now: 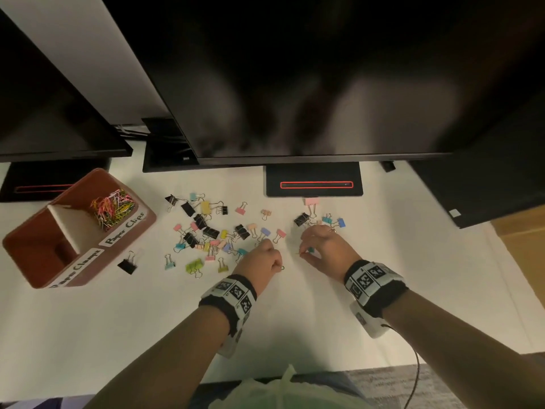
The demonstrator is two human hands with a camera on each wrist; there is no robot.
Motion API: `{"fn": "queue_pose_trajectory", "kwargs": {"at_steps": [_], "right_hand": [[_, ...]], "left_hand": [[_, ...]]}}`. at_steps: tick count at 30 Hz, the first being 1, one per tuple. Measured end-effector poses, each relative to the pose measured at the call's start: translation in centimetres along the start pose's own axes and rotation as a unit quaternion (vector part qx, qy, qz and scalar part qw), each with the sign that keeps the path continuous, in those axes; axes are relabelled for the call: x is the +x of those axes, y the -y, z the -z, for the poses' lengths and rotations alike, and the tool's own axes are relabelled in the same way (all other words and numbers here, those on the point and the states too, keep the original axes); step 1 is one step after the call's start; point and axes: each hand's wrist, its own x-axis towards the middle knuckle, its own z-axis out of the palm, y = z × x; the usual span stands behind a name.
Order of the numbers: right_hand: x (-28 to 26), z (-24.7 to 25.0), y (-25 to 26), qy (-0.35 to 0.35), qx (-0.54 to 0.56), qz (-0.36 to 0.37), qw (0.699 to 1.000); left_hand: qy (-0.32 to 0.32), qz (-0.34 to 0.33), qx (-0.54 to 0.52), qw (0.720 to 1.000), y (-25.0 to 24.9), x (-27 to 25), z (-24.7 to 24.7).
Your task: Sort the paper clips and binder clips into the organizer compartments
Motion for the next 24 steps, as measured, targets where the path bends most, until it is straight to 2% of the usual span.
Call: {"fn": "queue_pose_trajectory", "kwargs": {"at_steps": [5,8,11,13,16,19,24], "right_hand": [[2.3,-0.5,1.9,0.047,0.0,0.041,0.998],[4.4,-1.4,3.5,0.124,-0.014,0.053,0.991],[5.3,-2.2,4.4,0.18,-0.048,0.076,0.98],[4.9,-2.3,4.3,0.169,-0.066,0.075,0.98],[4.1,-1.9,4.0,0.118,-0.086,0.042,0.988],[4.6,-2.0,4.6,0.07,-0.072,0.074,0.992],[7.8,-2.9,7.0,0.144,-0.072,0.133,0.978]], "left_hand": [[-0.015,0.005,0.021,1.0,0.5,-1.2,-0.3],[-0.005,0.007,0.036,0.999,1.0,-2.4,0.1],[-0.024,0.004,-0.004,1.0,2.2,-3.9,0.8],[-0.05,0.015,-0.026,0.998,3.3,-4.8,1.5],[-0.08,0.063,-0.078,0.992,5.1,-5.9,2.8],[-0.101,0.095,-0.082,0.987,6.6,-6.1,3.8],[-0.066,0.095,-0.047,0.992,7.6,-4.9,4.8]]}}
